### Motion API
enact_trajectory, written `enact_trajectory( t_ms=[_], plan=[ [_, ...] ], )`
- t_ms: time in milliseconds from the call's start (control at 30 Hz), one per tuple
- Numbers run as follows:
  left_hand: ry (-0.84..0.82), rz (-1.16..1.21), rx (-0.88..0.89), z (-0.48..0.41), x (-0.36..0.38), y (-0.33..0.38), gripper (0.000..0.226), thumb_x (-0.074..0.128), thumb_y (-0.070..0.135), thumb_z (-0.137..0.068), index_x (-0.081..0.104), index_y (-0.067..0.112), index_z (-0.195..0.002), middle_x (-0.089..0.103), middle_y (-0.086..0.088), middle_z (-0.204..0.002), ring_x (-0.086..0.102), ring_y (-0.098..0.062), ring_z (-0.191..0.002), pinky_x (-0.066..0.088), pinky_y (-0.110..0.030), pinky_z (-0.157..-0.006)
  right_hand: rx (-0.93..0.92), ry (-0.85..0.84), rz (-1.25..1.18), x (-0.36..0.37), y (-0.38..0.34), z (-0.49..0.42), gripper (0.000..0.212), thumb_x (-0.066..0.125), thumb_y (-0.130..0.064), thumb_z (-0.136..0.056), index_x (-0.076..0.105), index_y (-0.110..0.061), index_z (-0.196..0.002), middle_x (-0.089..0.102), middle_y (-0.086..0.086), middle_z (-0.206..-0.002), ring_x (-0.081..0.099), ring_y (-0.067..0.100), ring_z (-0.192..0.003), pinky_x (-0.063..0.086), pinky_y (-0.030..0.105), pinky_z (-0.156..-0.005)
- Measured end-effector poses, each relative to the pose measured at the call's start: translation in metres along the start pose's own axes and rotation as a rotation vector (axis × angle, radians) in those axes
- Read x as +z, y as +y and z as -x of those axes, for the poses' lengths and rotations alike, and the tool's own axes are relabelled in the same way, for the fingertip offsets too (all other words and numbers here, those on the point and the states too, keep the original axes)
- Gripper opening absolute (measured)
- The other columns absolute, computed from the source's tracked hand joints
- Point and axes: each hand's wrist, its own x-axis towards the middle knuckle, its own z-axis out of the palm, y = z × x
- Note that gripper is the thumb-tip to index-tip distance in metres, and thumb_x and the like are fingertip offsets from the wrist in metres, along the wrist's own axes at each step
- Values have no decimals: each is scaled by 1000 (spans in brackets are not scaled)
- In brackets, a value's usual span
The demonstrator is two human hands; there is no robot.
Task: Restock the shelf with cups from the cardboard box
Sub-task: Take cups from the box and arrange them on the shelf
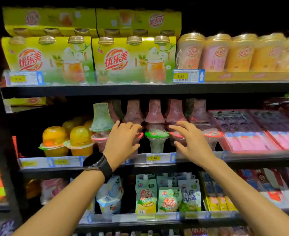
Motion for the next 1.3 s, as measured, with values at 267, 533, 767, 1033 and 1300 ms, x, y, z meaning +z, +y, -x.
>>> enact_trajectory(
  t_ms=[267,533,767,1033,1300],
  plan=[
    [3,99,61,-33,14,72,65,58,52,-90,41,23,-146,51,1,-133,49,-23,-116,42,-36,-100,186,-166,113,-30,88,14,60,70,-48,-80,56,-24,-133,53,5,-122,48,29,-116,46,41,-93],
    [72,117,-1,-31,42,87,46,75,10,-76,65,19,-120,62,0,-119,57,-26,-103,51,-38,-83,125,-93,43,-18,103,27,56,69,-23,-86,49,-23,-139,52,2,-126,44,23,-120,40,32,-98],
    [134,206,-87,-31,48,95,45,74,18,-82,60,20,-126,61,2,-120,53,-23,-111,46,-45,-100,-9,-28,-19,-20,68,14,57,68,-46,-78,57,-31,-131,53,-6,-133,44,18,-129,25,51,-114],
    [160,309,-76,-1,24,91,42,58,26,-94,51,22,-135,52,4,-133,43,-19,-128,10,-49,-123,-15,-34,40,-16,52,9,42,75,-28,-81,65,-20,-121,64,1,-119,60,26,-108,47,40,-93],
    [399,289,-280,72,-26,-42,26,59,17,-89,58,16,-115,56,-1,-113,54,-23,-105,44,-36,-89,-30,126,-235,-23,-39,8,51,72,-15,-78,57,-17,-126,53,0,-127,51,20,-119,43,41,-103]
  ],
)
